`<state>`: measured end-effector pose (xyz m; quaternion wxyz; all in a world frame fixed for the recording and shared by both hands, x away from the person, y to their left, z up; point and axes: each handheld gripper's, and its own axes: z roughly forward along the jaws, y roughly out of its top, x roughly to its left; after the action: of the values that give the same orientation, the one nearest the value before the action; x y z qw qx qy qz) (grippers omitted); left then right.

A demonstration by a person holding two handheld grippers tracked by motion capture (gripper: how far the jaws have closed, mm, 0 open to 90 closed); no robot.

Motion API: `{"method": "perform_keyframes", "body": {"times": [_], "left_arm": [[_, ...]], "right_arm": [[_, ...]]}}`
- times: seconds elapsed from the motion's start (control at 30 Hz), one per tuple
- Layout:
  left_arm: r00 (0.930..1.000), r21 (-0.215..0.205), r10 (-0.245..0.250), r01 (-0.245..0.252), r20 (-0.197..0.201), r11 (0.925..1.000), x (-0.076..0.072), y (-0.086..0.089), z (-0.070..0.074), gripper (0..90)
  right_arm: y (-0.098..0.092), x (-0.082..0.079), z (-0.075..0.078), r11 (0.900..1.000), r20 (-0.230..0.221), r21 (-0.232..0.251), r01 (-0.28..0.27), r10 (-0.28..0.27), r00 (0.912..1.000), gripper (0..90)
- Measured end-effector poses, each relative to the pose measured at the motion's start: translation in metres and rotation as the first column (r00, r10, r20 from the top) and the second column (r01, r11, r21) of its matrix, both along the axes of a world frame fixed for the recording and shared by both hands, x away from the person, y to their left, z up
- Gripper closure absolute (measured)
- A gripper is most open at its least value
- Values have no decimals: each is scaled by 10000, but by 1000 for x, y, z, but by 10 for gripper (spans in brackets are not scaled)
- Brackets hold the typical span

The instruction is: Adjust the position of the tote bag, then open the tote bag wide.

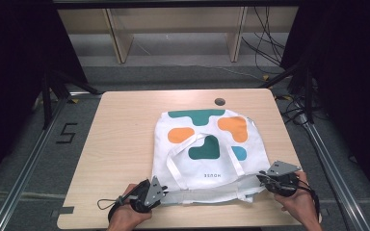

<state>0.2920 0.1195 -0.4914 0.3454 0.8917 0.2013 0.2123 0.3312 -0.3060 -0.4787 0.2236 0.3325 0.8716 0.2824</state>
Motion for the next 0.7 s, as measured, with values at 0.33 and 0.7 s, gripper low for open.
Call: {"method": "perform_keyframes", "body": {"times": [0.33,0.7], "left_arm": [[9999,90,-66,65,120,9999,-12,2,1,846],[9964,-368,-116,147,837,9992,-14,6,17,856]], "right_arm": [[3,3,0,9999,26,-98,-83,84,10000,795],[-1,3,5,9990,322,428,-142,128,9994,858]]}}
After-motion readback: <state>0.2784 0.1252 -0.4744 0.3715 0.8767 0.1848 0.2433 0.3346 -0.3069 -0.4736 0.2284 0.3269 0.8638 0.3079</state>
